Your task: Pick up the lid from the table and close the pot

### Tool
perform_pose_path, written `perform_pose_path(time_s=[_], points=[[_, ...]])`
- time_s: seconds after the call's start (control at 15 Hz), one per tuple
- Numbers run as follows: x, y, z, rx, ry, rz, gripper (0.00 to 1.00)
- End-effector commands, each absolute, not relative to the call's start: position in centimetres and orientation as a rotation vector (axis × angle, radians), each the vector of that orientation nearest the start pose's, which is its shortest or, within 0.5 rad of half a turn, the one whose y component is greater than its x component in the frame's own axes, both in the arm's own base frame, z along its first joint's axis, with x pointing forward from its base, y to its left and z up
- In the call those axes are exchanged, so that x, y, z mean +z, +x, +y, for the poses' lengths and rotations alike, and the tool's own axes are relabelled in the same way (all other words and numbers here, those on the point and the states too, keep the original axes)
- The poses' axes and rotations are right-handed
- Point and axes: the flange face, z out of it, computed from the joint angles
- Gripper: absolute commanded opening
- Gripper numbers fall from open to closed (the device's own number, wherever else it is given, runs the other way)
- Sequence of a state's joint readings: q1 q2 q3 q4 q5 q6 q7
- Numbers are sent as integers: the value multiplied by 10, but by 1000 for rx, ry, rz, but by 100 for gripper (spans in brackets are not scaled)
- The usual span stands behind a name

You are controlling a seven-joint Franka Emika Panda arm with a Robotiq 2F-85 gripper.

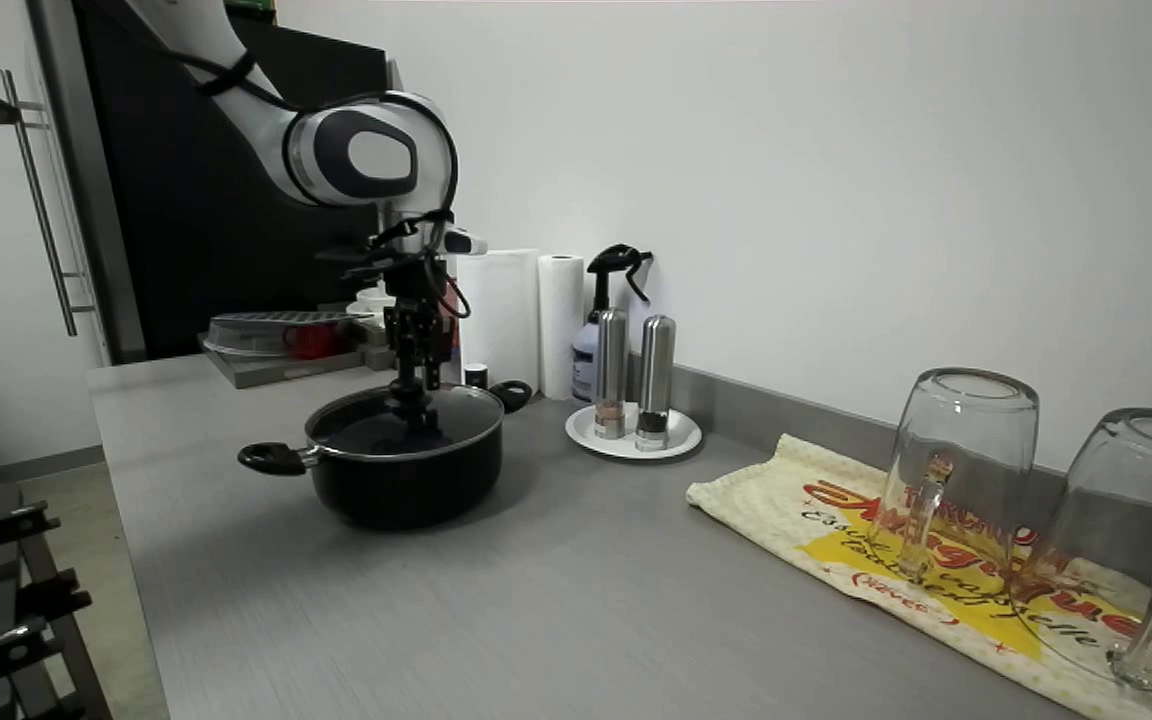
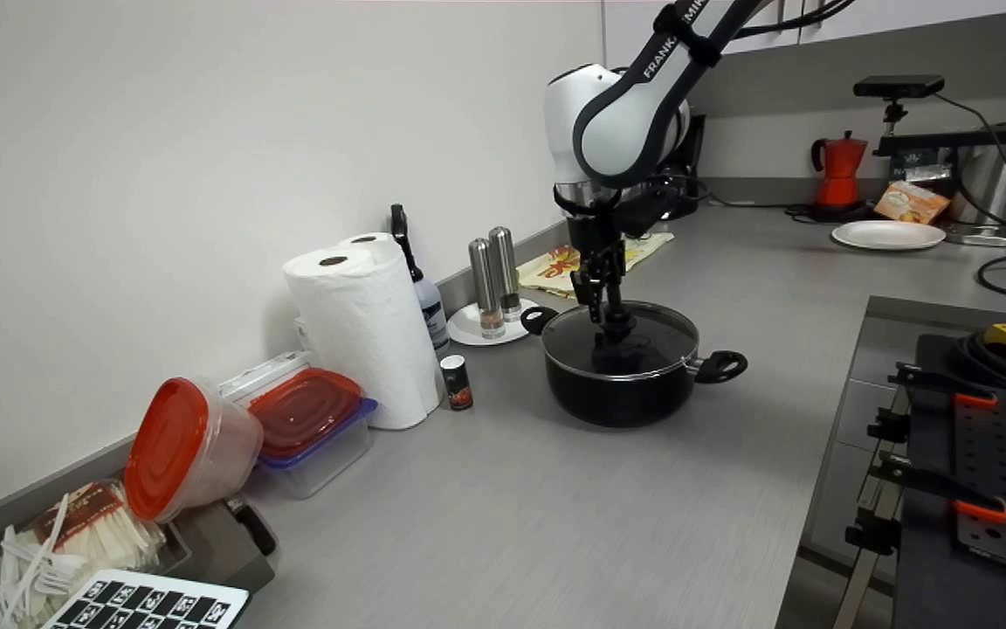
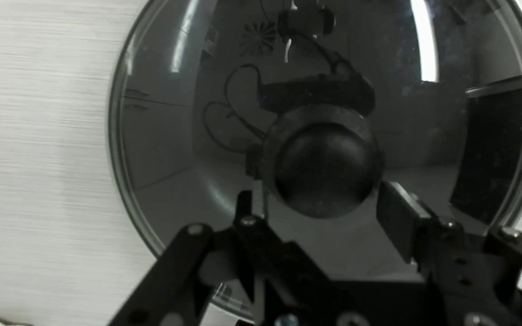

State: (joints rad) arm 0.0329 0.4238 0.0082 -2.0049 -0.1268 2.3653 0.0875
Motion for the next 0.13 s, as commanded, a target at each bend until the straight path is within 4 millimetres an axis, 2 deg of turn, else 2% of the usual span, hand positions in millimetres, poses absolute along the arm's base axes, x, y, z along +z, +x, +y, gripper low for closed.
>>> perform_pose_path(time_s=[0.0,0.07], points=[[239,600,23,94,-3226,-74,65],[239,600,23,94,-3226,-75,65]])
